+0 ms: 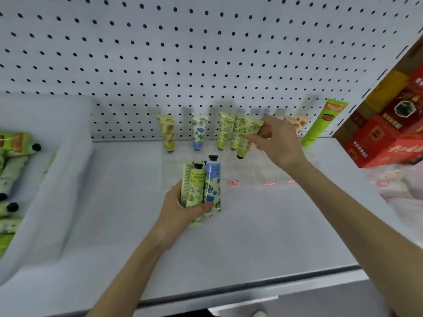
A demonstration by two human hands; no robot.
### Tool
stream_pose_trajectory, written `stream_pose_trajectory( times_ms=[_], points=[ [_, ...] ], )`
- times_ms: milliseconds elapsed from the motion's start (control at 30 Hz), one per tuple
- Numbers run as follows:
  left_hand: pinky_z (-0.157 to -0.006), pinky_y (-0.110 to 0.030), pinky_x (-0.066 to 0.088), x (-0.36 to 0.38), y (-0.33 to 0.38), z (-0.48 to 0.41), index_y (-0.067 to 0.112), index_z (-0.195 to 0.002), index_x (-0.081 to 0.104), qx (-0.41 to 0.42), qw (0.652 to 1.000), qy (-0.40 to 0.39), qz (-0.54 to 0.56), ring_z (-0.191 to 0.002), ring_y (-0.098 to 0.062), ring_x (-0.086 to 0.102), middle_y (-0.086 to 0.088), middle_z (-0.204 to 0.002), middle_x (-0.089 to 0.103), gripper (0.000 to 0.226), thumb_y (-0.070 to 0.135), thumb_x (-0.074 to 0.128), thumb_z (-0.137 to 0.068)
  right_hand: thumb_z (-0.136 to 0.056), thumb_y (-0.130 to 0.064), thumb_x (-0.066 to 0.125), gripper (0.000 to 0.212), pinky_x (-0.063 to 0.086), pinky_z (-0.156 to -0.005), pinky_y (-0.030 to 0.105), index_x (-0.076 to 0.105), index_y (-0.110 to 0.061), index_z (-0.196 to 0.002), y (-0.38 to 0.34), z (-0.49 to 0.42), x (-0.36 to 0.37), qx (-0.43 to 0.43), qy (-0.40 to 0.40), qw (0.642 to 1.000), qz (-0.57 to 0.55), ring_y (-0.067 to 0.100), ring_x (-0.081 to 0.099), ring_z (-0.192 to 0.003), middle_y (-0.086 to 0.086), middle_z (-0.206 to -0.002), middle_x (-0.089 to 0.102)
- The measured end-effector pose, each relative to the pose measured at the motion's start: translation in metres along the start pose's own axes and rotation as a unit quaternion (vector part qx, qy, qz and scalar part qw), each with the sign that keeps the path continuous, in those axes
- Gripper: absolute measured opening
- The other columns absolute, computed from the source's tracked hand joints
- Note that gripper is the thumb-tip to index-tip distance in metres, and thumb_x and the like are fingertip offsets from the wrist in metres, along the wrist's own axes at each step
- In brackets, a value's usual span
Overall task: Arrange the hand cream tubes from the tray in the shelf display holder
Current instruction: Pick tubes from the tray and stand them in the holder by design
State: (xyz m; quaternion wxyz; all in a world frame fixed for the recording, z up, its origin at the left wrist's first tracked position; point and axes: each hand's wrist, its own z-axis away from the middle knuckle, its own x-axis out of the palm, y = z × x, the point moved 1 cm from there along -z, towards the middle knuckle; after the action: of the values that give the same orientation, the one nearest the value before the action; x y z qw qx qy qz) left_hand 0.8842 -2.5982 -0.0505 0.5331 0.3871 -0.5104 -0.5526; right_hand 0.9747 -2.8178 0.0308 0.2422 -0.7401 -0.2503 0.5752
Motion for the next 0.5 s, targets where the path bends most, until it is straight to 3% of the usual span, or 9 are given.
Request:
stream_pose_trajectory(
  times_ms=[100,200,300,400,500],
  points=[
    [-0.063,-0.026,0.056,-0.001,-0.002,0.000,0.011,-0.106,0.064,0.008,1.000,0.008,0.017,-0.081,-0.020,0.073,-0.003,-0.093,0.076,0.037,-0.007,0.072,-0.075,-0.084,-0.022,0.071,0.022,0.040,-0.057,0.022,0.051,-0.013,-0.084,0.005,-0.001,0.006,-0.023,0.023,0.999,0.033,0.017,0.060,-0.066,0.000,-0.075,0.058],
    [-0.064,-0.027,0.057,-0.003,-0.004,0.000,0.011,-0.106,0.064,0.015,1.000,0.009,0.020,-0.083,-0.022,0.073,-0.005,-0.094,0.076,0.037,-0.007,0.072,-0.074,-0.084,-0.023,0.070,0.020,0.037,-0.057,0.018,0.056,-0.011,-0.092,0.009,-0.004,0.009,-0.021,0.034,0.999,0.025,0.015,0.059,-0.067,0.000,-0.077,0.058],
    [-0.065,-0.027,0.057,-0.002,-0.005,0.000,0.011,-0.107,0.063,0.019,1.000,0.001,0.019,-0.084,-0.021,0.073,-0.002,-0.094,0.076,0.039,-0.007,0.073,-0.074,-0.083,-0.022,0.071,0.021,0.032,-0.052,0.005,0.052,-0.013,-0.086,0.011,-0.004,0.012,-0.015,0.025,0.999,0.031,0.006,0.054,-0.060,0.000,-0.075,0.058],
    [-0.067,-0.026,0.057,-0.002,-0.006,-0.001,0.012,-0.107,0.063,0.027,0.999,-0.004,0.019,-0.084,-0.020,0.073,-0.001,-0.094,0.076,0.039,-0.008,0.072,-0.075,-0.083,-0.024,0.071,0.026,0.037,-0.060,0.015,0.061,-0.006,-0.100,0.015,-0.004,0.019,-0.006,0.013,0.999,0.038,0.015,0.060,-0.071,0.005,-0.080,0.062],
    [-0.067,-0.026,0.057,-0.002,-0.007,-0.001,0.012,-0.106,0.063,0.029,0.999,-0.002,0.021,-0.085,-0.021,0.073,-0.001,-0.093,0.076,0.039,-0.008,0.073,-0.074,-0.084,-0.025,0.070,0.028,0.040,-0.068,0.025,0.061,-0.004,-0.100,0.016,-0.005,0.024,0.001,0.007,0.999,0.040,0.023,0.063,-0.082,0.008,-0.087,0.066]
  ],
)
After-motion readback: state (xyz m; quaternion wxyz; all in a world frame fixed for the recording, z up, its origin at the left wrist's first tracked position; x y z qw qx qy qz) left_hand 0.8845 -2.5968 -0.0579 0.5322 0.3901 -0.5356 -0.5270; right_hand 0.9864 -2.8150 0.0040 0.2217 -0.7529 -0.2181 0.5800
